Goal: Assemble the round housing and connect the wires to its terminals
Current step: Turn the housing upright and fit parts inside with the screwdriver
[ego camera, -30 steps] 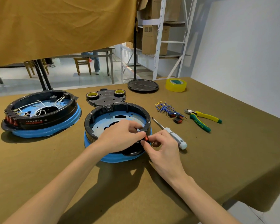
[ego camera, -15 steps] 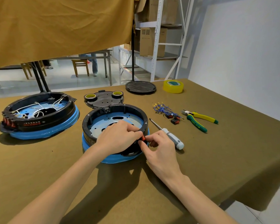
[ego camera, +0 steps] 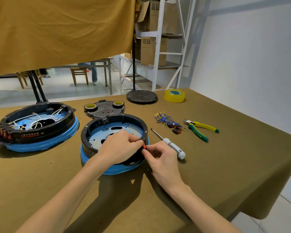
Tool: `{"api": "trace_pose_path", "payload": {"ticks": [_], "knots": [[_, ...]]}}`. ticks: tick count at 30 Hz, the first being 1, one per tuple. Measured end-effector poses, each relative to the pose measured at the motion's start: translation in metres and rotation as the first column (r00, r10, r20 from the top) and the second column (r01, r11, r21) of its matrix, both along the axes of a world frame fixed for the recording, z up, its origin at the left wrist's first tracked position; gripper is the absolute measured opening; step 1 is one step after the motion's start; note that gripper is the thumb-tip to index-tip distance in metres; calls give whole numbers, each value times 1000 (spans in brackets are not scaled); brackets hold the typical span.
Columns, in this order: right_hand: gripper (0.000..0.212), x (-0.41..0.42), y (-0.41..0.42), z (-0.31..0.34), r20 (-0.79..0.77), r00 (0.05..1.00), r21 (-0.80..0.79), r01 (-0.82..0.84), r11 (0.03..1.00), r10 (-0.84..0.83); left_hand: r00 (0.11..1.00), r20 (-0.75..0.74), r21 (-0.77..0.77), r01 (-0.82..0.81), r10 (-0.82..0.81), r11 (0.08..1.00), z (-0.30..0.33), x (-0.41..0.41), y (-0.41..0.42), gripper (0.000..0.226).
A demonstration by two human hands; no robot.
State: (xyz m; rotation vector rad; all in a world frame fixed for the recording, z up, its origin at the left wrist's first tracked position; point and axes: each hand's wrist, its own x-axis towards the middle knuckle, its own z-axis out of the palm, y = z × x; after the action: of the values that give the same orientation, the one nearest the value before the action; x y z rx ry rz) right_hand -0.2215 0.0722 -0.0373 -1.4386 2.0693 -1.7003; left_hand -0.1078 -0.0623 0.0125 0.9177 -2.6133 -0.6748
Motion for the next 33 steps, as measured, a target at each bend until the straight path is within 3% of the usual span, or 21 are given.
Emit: {"api": "trace_pose_path", "payload": {"ticks": [9,12,14,16,18,20,21,23,24,25,26,27,28,30,32,33], "knots": [[8,0,-4,1,15,1000,28,-19,999,19,1000,6,-25,-19,19,1000,2,0,2,32],[12,-5,0,0,-57,997,74,-47,996,51,1000,0,-3,-12,12,1000,5,2,6,30],[17,-16,4,0,-134,990,13,52,999,-50,1000,-3,5,-17,17,1000,6,2,6,30],[21,-36,5,5,-239,932,-24,274,962,-271,999,1,6,-34,34,999,5,1,5,31],[39,-58,1,9,-450,811,172,490,854,-375,999,5,10,-48,48,999,5,1,5,29],[52,-68,-5,13,-617,748,462,595,658,-243,999,15,21,-52,51,998,6,0,7,25],[51,-71,-9,14,-650,742,534,600,596,-166,998,23,26,-53,53,998,6,0,7,24],[41,-73,-13,17,-648,756,570,563,598,-93,998,37,18,-52,51,999,6,0,8,25],[37,-73,-12,20,-562,818,572,493,656,-125,998,39,11,-48,48,999,5,0,8,28],[34,-75,-12,24,-370,907,553,388,737,-200,998,39,7,-45,44,999,5,0,8,29],[29,-75,-12,28,-77,962,487,267,832,-263,998,39,6,-43,43,999,4,0,7,30],[22,-72,-10,31,240,938,371,151,916,-251,998,40,3,-43,43,999,4,0,7,30],[14,-67,-8,34,504,846,225,63,972,-172,998,41,-1,-45,45,999,3,-1,6,30],[10,-53,-6,40,818,571,-75,-12,997,68,998,37,-12,-54,55,998,3,-2,7,32],[16,-41,-8,40,897,302,-337,0,941,322,998,29,-1,-61,61,998,2,-5,10,30],[17,-37,-10,40,893,225,-405,26,914,390,998,23,12,-64,63,998,2,-7,12,29]]}}
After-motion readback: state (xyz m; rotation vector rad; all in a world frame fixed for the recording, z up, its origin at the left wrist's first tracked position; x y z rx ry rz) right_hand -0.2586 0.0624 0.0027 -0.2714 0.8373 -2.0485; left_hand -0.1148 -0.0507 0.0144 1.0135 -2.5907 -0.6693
